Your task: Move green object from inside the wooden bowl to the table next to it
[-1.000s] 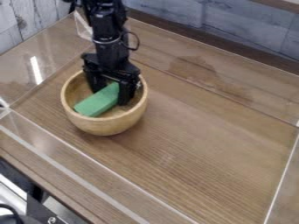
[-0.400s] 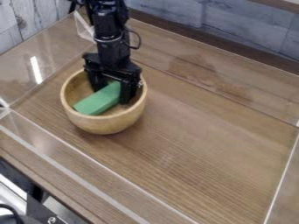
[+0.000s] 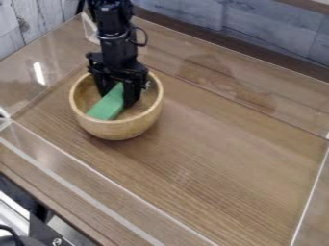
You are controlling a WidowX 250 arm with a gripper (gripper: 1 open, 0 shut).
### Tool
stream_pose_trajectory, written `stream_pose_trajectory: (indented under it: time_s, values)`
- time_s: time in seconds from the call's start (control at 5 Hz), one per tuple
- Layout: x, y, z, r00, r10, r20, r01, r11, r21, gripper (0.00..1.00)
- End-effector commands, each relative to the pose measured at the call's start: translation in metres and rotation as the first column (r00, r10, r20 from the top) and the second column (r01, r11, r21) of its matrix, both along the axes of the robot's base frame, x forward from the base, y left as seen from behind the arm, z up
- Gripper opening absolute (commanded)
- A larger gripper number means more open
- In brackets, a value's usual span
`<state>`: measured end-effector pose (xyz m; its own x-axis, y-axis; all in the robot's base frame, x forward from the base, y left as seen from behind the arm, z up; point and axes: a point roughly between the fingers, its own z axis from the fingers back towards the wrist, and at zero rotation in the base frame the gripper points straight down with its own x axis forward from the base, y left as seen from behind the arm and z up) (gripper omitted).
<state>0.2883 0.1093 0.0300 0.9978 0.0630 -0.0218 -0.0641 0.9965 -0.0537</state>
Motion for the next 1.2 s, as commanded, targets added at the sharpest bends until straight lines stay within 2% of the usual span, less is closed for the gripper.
stream_pose_trajectory:
  time_s: [0.0,0.4,0.6,0.8,1.0]
  values:
    - [0.013,0.004,0.021,0.998,0.024,0.053,-0.024,1.000,0.005,0.00]
    - [0.003,-0.008,0.049,0.997,-0.022,0.072,0.024,1.000,-0.020,0.00]
    - [0.004,-0.009,0.065,0.993,0.074,0.091,-0.072,0.997,-0.033,0.00]
    - [0.003,-0.008,0.072,0.982,0.162,0.095,-0.159,0.987,-0.040,0.00]
    - [0.004,-0.011,0.083,0.982,0.161,0.101,-0.156,0.986,-0.050,0.00]
